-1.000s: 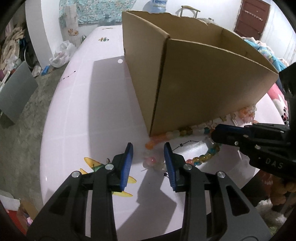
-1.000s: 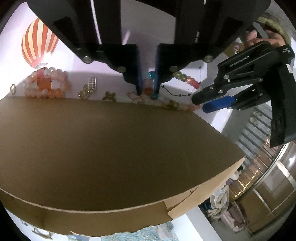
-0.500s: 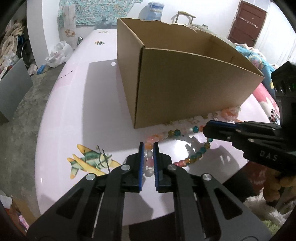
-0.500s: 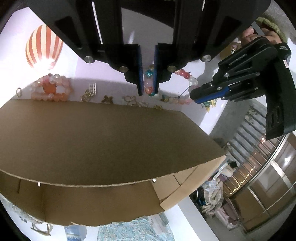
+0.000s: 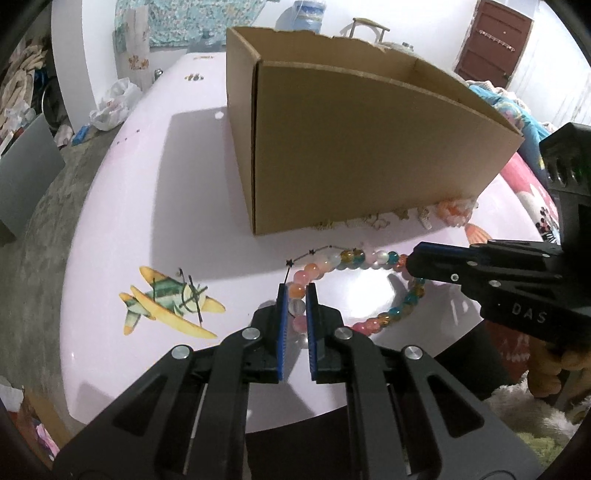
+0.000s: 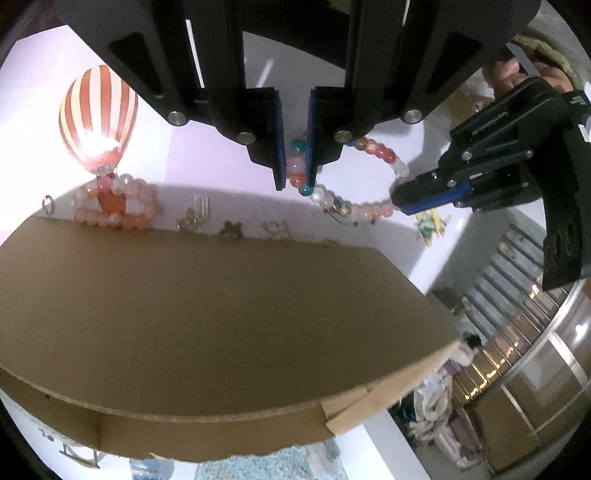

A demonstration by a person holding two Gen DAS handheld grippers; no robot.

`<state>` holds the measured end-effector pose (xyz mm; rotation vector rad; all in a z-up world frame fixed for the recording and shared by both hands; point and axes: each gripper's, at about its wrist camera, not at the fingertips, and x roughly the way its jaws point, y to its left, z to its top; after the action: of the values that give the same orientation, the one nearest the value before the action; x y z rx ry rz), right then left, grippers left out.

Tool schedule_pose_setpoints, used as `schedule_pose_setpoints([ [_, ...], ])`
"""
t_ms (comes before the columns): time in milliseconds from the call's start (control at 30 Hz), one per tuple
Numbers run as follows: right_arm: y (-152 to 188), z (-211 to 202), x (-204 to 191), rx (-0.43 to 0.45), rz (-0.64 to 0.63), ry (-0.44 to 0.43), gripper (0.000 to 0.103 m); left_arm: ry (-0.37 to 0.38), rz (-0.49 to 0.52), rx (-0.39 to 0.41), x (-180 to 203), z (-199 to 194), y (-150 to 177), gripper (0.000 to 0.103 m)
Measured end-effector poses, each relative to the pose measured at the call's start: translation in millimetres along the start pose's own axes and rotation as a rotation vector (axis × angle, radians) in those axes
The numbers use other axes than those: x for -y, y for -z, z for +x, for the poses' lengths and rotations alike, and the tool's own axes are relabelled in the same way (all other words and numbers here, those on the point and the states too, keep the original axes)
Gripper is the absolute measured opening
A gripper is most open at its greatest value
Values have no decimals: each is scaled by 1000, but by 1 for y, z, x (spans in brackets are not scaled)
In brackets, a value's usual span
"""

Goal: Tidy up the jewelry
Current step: 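Close the left tool on the multicolour beaded bracelet, then lift the bracelet with the left tool and carry it over the box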

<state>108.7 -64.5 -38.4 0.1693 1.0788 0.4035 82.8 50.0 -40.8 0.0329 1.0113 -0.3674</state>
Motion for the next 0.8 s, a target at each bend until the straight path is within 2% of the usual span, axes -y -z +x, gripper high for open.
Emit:
schedule_pose_setpoints([
  [133,3,1,-4,-13,-28,5,18,-9,-7,1,1,0,3,8],
  [267,6,4,-16,-4,-115,53,19,-18,-10,0,0,2,4,9],
  [400,8,5,-20,3,-167,94,10,-39,8,14,5,3,5,9],
  [567,7,-6,-12,39,-109,40,10,-44,24,38,9,-5,7,8],
  [800,2,-46,-10,117,-93,-3,10,-24,61,134,20,-51,-3,8],
])
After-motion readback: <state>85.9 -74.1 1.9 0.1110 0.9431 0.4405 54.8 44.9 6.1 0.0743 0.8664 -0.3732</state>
